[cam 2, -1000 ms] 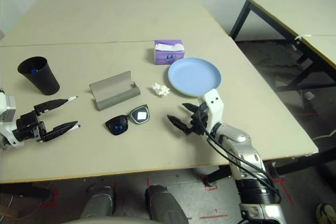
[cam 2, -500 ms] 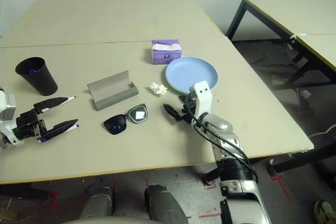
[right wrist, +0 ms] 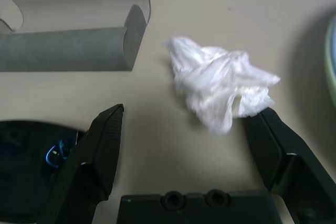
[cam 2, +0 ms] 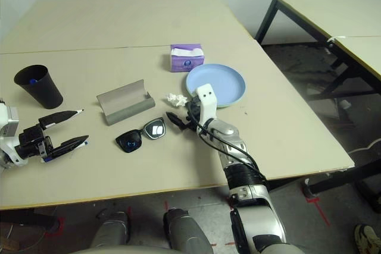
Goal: Organize and tidy the items on the table.
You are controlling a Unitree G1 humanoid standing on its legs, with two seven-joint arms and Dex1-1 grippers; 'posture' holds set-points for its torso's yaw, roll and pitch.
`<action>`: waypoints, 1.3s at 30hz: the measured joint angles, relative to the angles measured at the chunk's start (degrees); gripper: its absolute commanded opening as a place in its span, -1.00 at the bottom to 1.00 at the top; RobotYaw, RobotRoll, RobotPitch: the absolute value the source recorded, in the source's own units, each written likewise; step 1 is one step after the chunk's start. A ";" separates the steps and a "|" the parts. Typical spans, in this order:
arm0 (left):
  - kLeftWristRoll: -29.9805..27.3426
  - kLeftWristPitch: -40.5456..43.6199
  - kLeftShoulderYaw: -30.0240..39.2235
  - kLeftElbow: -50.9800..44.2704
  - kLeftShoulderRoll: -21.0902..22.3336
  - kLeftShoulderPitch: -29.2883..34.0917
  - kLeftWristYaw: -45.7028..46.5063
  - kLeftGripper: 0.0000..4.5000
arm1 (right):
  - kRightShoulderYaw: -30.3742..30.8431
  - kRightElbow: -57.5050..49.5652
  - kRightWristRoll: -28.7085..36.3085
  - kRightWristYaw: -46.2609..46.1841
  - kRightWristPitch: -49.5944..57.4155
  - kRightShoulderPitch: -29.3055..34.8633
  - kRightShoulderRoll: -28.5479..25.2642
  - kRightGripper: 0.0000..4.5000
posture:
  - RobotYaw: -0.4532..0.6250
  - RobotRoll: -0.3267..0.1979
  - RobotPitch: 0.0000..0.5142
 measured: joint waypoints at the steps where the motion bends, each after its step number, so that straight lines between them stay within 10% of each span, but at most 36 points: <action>1: 0.00 -0.15 0.06 0.01 0.00 0.23 0.03 1.00 | 0.01 0.75 -0.16 0.09 -0.24 -0.62 0.17 0.97 | -0.20 0.25 -0.56; 13: -0.01 -0.21 -0.05 -2.55 -0.42 2.20 1.32 1.00 | 0.01 4.94 -0.93 0.60 -2.91 -3.24 0.82 0.73 | -0.19 0.25 -0.58; 24: -0.04 0.92 -0.75 -4.30 -0.79 2.16 2.15 1.00 | -0.11 4.70 -0.90 1.48 -2.99 -2.95 0.83 -0.99 | -0.20 0.25 -0.56; 39: 0.05 0.73 -1.17 -2.16 -1.11 1.06 1.05 1.00 | -4.08 0.05 1.63 0.81 0.99 -7.37 -1.95 -0.99 | -0.24 0.25 -0.56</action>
